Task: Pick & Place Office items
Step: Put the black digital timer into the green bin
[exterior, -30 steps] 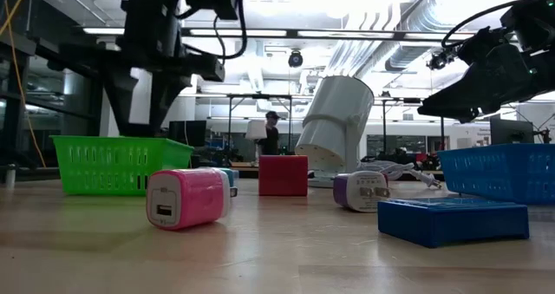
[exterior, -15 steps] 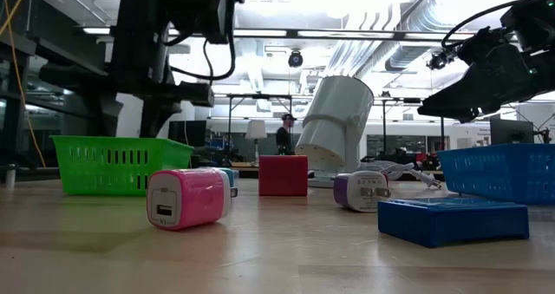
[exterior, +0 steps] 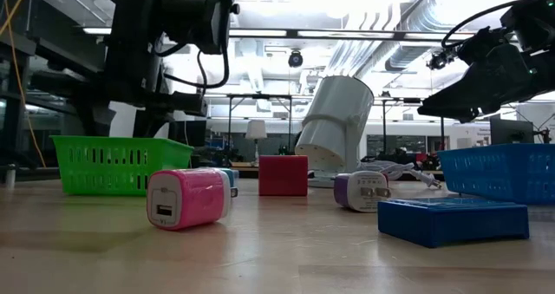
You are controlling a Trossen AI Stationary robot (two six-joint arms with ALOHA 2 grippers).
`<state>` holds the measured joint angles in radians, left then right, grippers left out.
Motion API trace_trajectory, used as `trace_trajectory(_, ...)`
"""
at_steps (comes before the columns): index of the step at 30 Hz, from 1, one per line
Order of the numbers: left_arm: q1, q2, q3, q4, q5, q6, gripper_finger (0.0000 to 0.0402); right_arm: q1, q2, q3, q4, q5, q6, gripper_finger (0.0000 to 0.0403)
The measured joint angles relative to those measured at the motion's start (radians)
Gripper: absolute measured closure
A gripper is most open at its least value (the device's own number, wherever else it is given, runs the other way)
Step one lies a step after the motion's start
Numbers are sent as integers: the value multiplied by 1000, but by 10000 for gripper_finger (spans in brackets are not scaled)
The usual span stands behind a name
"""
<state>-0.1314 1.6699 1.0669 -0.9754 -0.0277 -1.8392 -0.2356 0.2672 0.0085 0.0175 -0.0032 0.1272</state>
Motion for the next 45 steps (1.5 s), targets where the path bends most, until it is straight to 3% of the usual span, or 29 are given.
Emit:
trace_trajectory(24, 0, 0, -5, 31, -9, 104, 243, 0, 0, 0, 0, 0, 0, 227)
trace_trajectory(36, 0, 0, -5, 32, -9, 63, 242, 0, 0, 0, 0, 0, 0, 227)
trace_trajectory(45, 0, 4, -5, 33, -12, 53, 210, 0, 0, 0, 0, 0, 0, 227)
